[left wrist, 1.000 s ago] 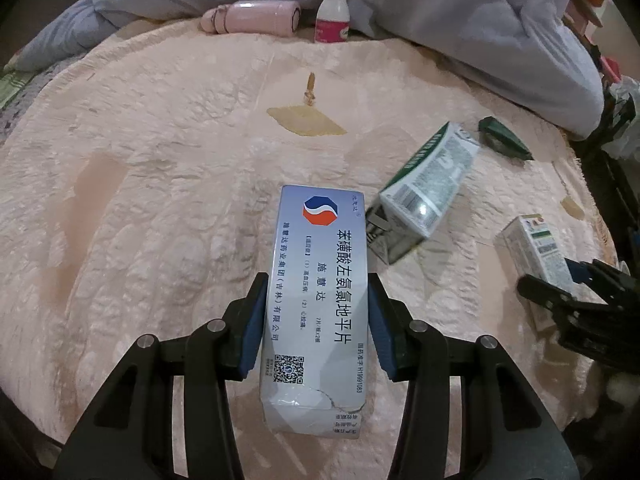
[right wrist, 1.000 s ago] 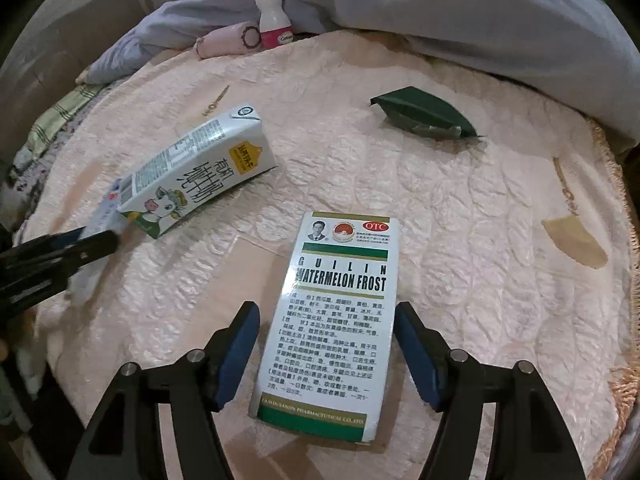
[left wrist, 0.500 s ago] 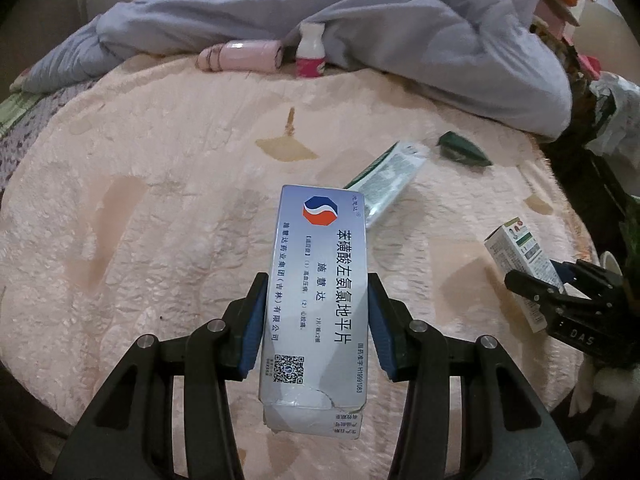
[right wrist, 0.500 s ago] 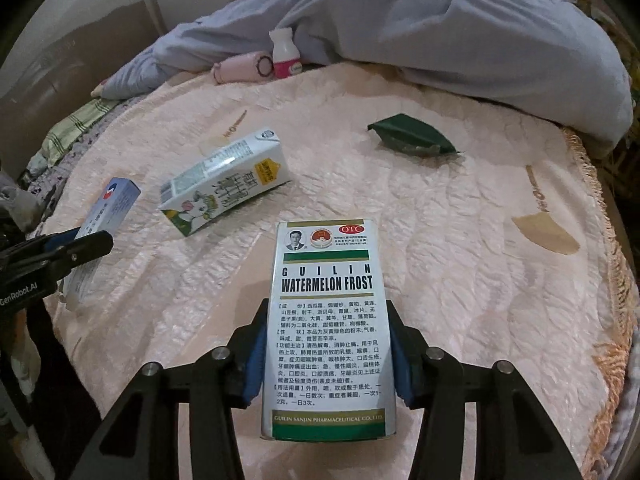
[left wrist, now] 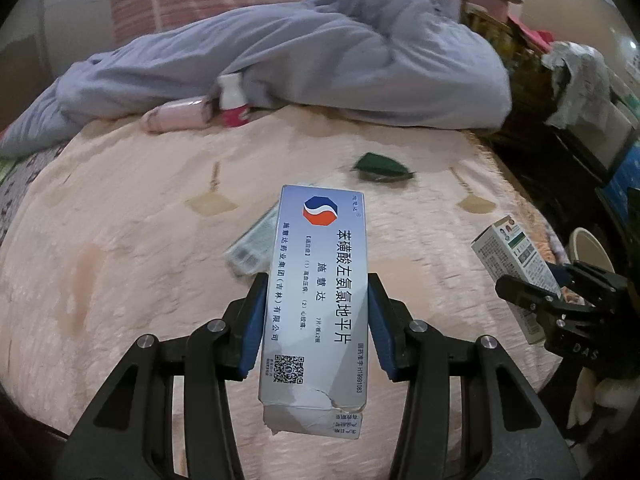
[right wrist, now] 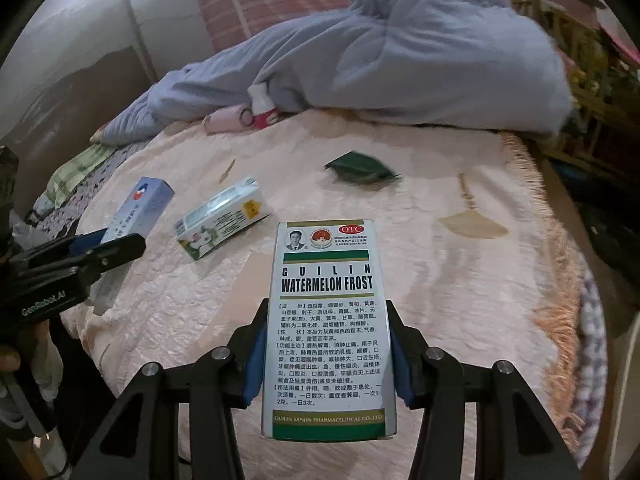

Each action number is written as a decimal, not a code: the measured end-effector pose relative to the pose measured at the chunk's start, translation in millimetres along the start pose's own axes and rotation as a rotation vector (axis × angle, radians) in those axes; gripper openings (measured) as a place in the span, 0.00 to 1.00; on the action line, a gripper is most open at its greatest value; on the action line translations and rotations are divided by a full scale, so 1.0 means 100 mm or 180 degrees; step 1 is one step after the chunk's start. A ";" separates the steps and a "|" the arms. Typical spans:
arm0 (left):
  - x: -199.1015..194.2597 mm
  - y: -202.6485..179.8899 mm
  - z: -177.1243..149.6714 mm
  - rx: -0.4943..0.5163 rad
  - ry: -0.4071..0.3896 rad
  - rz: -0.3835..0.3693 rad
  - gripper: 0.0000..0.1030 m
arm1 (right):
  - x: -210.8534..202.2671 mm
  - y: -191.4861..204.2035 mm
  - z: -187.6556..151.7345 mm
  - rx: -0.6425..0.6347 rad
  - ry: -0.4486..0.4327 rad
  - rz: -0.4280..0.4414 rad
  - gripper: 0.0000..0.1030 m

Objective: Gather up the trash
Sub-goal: 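Carry both medicine boxes to the bucket and open both tools to drop them, then move both open tools away from the bucket toward the bed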

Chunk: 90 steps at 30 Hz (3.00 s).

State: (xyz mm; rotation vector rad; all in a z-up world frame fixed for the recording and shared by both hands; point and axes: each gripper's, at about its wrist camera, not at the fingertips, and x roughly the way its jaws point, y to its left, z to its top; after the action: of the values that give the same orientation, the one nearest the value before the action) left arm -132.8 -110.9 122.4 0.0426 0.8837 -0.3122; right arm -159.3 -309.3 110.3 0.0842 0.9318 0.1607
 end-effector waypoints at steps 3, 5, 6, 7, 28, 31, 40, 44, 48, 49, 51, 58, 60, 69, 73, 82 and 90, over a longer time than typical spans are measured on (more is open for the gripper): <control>0.04 -0.21 0.05 0.0100 -0.0013 -0.0056 0.44 | -0.14 -0.16 -0.04 0.0119 -0.0072 -0.0045 0.48; 0.07 -0.37 0.08 0.0178 -0.0022 -0.0085 0.44 | -0.24 -0.27 -0.08 0.0181 -0.0119 -0.0110 0.48; 0.08 -0.44 0.10 0.0215 -0.0025 -0.0102 0.44 | -0.29 -0.32 -0.09 0.0208 -0.0139 -0.0138 0.48; 0.10 -0.52 0.12 0.0253 -0.0029 -0.0127 0.44 | -0.33 -0.38 -0.11 0.0237 -0.0154 -0.0165 0.48; 0.38 -2.07 0.40 0.1003 -0.0109 -0.0525 0.44 | -1.15 -1.74 -0.55 0.1045 -0.0414 -0.0771 0.48; 0.41 -2.25 0.42 0.1091 -0.0111 -0.0580 0.44 | -1.24 -1.93 -0.63 0.1168 -0.0427 -0.0847 0.48; 0.53 -2.76 0.41 0.1338 -0.0089 -0.0722 0.44 | -1.43 -2.39 -0.88 0.1482 -0.0448 -0.1053 0.48; 0.58 -2.97 0.41 0.1379 -0.0036 -0.0855 0.44 | -1.52 -2.58 -1.03 0.1636 -0.0453 -0.1178 0.48; 0.64 -3.24 0.44 0.1366 0.0066 -0.1145 0.44 | -1.57 -2.82 -1.18 0.1814 -0.0437 -0.1319 0.48; 0.66 -3.32 0.44 0.1376 0.0093 -0.1218 0.44 | -1.58 -2.88 -1.22 0.1857 -0.0422 -0.1356 0.48; 0.68 -3.46 0.43 0.1387 0.0142 -0.1362 0.44 | -1.57 -2.99 -1.29 0.1939 -0.0388 -0.1419 0.48; 0.81 -3.96 0.37 0.1368 0.0412 -0.1875 0.44 | -1.52 -3.29 -1.50 0.2215 -0.0305 -0.1489 0.48; 0.85 -4.07 0.36 0.1337 0.0487 -0.2017 0.44 | -1.51 -3.34 -1.55 0.2255 -0.0280 -0.1503 0.48; 0.92 -4.38 0.37 0.1143 0.0703 -0.2448 0.59 | -1.50 -3.51 -1.66 0.2444 -0.0294 -0.1561 0.48; 0.88 -4.35 0.41 0.1098 0.0675 -0.2528 0.64 | -1.51 -3.51 -1.69 0.2457 -0.0308 -0.1593 0.58; 0.80 -3.84 0.44 0.1134 0.0426 -0.2003 0.64 | -1.46 -3.39 -1.62 0.2408 -0.0294 -0.1485 0.60; 0.82 -3.10 0.40 0.0984 0.0309 -0.1351 0.64 | -1.36 -3.02 -1.34 0.2186 -0.0391 -0.1263 0.60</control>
State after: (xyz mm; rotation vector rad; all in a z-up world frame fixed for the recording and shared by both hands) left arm -142.9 -433.8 113.1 0.1583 0.9310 -0.8482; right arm -316.4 -629.9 95.6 0.5325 0.8296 -0.5333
